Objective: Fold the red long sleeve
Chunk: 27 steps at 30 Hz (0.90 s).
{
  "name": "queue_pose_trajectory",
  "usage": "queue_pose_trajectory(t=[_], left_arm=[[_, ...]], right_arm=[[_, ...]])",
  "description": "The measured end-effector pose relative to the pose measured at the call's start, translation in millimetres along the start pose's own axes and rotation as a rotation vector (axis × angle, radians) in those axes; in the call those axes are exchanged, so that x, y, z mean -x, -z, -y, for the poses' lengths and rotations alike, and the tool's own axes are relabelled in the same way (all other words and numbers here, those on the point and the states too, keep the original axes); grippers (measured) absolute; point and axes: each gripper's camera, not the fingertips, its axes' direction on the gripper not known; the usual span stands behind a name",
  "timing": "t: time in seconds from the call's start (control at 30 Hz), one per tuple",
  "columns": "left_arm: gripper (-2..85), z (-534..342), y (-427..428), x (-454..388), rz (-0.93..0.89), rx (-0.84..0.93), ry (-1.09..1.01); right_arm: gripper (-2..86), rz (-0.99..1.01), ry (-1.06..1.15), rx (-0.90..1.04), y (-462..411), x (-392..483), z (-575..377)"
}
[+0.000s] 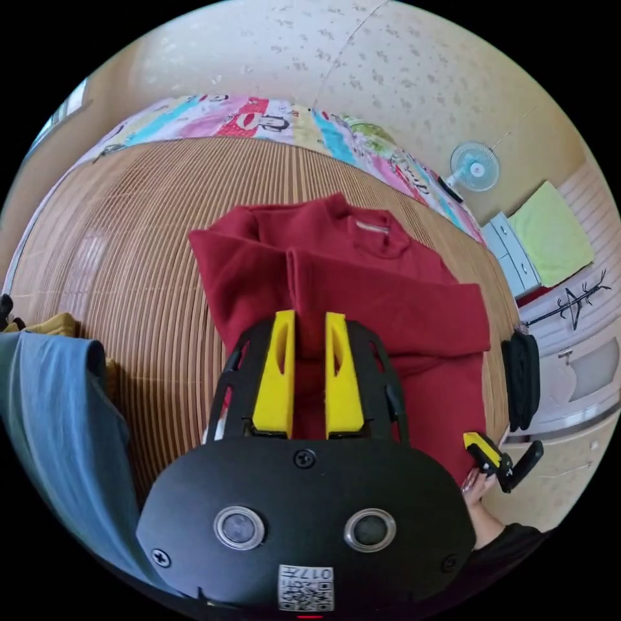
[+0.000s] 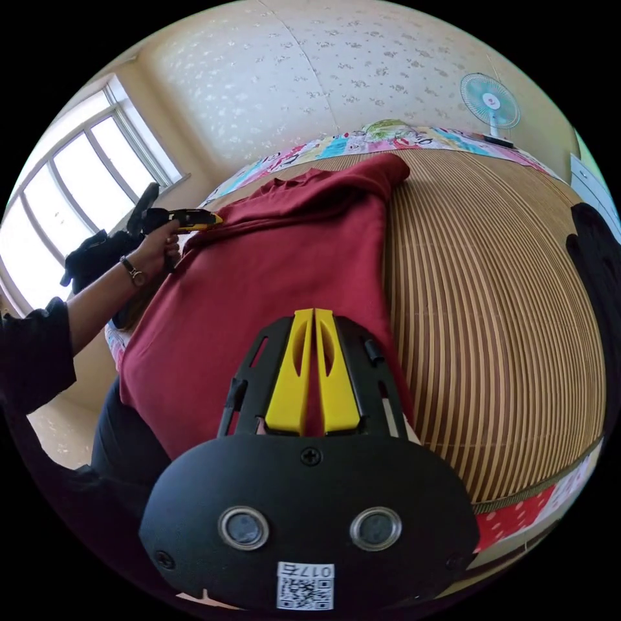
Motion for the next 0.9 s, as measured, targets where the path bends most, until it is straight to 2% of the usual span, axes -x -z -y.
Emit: queue_pose_trajectory(t=[0.07, 0.13, 0.23, 0.27, 0.37, 0.47, 0.6, 0.73, 0.9], left_arm=[[4.2, -5.7, 21.8, -5.4, -0.073, -0.071, -0.027], [3.9, -20.3, 64.9, 4.8, -0.193, -0.248, 0.012], [4.2, -29.2, 89.5, 23.5, -0.103, -0.332, 0.105], [4.5, -29.6, 87.9, 27.1, -0.077, -0.329, 0.116], [7.7, -27.9, 61.6, 44.7, -0.072, -0.129, 0.145], [10.1, -74.2, 79.4, 40.3, -0.152, -0.13, 0.097], [11.5, -187.1, 121.6, 21.1, -0.087, -0.078, 0.035], [12.2, -306.7, 162.0, 25.0, -0.154, -0.07, 0.093], [13.1, -375.2, 171.9, 40.5, -0.237, 0.034, 0.103]], right_arm=[[0.5, 0.007, 0.006, -0.009, -2.5, -2.7, -2.3], [0.5, -0.007, 0.017, -0.016, -4.3, -1.5, -3.2], [0.5, -0.054, 0.043, -0.024, -6.8, 4.7, -3.1], [0.5, -0.061, 0.048, -0.027, -7.1, 5.3, -2.4], [0.6, -0.054, 0.045, -0.028, -6.8, 2.5, 2.0], [0.6, -0.053, 0.042, -0.021, -5.9, 1.0, 9.2], [0.6, -0.06, 0.039, -0.01, -3.3, 1.1, 20.6], [0.7, -0.045, 0.012, 0.029, 3.5, -1.6, 40.8], [1.1, -0.01, -0.078, 0.184, 24.4, -13.1, 76.6]])
